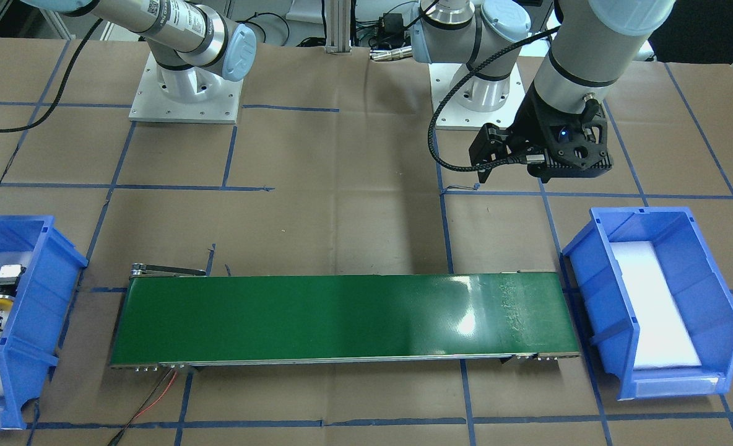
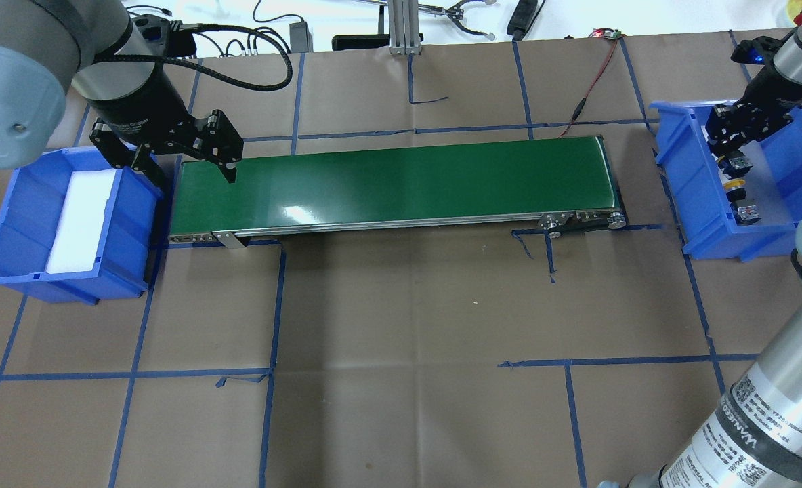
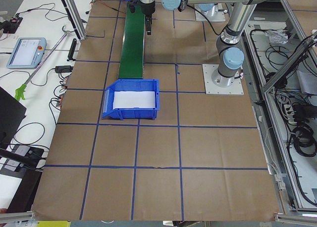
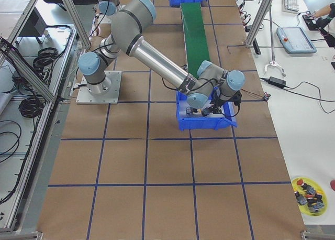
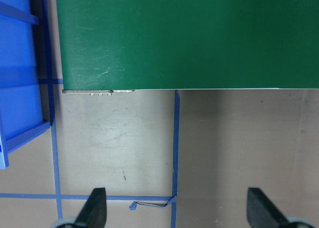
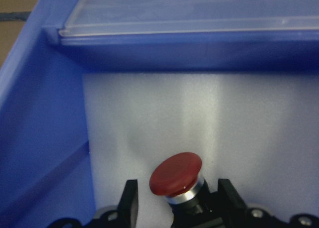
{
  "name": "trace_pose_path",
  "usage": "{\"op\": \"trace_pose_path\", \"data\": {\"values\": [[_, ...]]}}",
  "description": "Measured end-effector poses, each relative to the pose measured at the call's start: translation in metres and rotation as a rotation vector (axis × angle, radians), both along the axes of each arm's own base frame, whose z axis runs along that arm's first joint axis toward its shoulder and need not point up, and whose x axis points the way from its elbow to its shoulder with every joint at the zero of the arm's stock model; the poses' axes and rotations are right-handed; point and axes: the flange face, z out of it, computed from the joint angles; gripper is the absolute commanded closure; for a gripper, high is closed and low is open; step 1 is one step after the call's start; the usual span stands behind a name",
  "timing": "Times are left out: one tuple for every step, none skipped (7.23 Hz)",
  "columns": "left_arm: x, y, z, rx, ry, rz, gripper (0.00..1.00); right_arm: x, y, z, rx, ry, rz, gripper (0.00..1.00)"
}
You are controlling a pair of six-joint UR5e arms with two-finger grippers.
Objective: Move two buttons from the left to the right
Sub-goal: 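Open the right gripper to release the red button and lift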
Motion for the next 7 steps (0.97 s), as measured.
{"op": "trace_pose_path", "data": {"values": [[0.000,0.000,0.000,0.000,0.002,0.000,0.00,0.000,0.000,0.003,-0.004,0.001,0.000,0.24],[0.000,0.000,0.000,-0.001,0.003,0.000,0.00,0.002,0.000,0.009,-0.010,0.005,0.002,0.22],[-0.001,0.000,0.000,-0.001,0.003,-0.001,0.00,0.008,-0.001,0.019,-0.019,0.013,0.007,0.12],[-0.001,0.000,0.000,-0.001,0.004,-0.001,0.00,0.016,0.001,0.038,-0.036,0.028,0.013,0.01],[-0.001,0.000,0.000,-0.001,0.004,-0.001,0.00,0.022,0.006,0.066,-0.067,0.047,0.014,0.00],[-0.001,0.000,0.000,-0.001,0.005,-0.001,0.00,0.027,0.013,0.104,-0.113,0.071,0.015,0.00],[-0.001,0.000,0.000,-0.001,0.005,0.000,0.00,0.035,0.022,0.146,-0.167,0.100,0.021,0.00]]}}
